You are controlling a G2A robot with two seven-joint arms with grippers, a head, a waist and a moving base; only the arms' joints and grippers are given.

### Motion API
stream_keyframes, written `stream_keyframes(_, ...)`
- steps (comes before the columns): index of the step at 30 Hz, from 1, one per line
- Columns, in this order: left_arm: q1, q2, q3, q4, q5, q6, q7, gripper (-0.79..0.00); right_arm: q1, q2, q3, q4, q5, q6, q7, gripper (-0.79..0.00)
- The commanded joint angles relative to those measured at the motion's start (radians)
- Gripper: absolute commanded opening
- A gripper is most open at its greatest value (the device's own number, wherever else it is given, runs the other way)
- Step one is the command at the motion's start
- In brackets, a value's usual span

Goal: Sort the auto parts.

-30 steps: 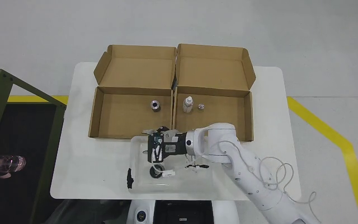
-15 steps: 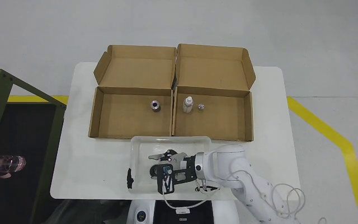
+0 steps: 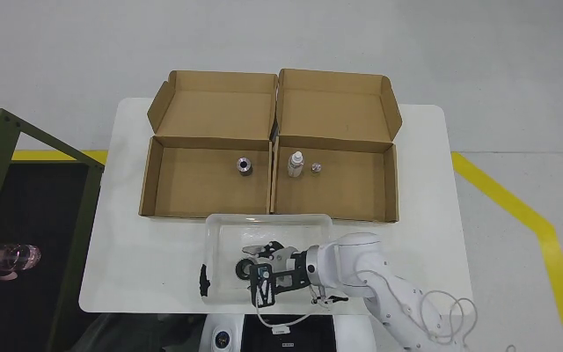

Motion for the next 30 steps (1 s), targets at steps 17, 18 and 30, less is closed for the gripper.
stream_keyframes(17, 0.000, 0.000, 0.000, 0.000, 0.000, 0.000, 0.000, 0.000, 0.109, -0.013, -0.108, 0.148, -0.019, 0.048, -0.005, -0.240)
stream_keyframes(18, 0.000, 0.000, 0.000, 0.000, 0.000, 0.000, 0.000, 0.000, 0.117, -0.015, -0.114, 0.155, -0.021, 0.051, -0.008, -0.228)
stream_keyframes(30, 0.000, 0.000, 0.000, 0.000, 0.000, 0.000, 0.000, 0.000, 0.180, -0.036, -0.190, 0.237, -0.021, 0.098, -0.035, -0.348)
